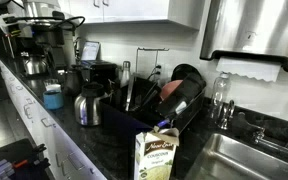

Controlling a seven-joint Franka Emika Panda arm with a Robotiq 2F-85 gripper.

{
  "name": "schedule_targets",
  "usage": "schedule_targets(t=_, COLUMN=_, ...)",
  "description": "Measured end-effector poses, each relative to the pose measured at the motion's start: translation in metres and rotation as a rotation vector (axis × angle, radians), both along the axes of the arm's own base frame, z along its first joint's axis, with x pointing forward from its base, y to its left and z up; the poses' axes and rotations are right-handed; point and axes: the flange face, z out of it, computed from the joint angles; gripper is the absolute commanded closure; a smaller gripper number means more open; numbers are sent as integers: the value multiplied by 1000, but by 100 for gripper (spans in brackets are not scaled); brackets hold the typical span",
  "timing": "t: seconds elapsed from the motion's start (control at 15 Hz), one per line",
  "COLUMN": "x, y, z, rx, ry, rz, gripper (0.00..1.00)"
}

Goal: Remove the knife from the dish rack and place it on the counter

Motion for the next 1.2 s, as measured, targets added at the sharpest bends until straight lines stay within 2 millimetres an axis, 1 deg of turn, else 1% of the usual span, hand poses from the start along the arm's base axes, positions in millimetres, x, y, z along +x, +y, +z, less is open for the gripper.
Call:
schedule_targets(t=0.47, x=1, y=-1, z=1, rx=-1, ry=-4, rz=0, gripper=0)
schedule_targets(t=0.73, x=8, y=-11, z=-1, rx=27, ry=12, rz=5, gripper=0)
schedule_targets(t=0.87, x=19, y=-23, z=-5, rx=45, ry=16, rz=-9, gripper=0)
schedule_targets(t=1.0, x=35, y=-39, z=-7, rx=56, ry=-2, rz=-40, gripper=0)
schedule_targets(t=1.2, x=63, y=-66, z=-3, rx=63, ry=-55, rz=-112, gripper=0)
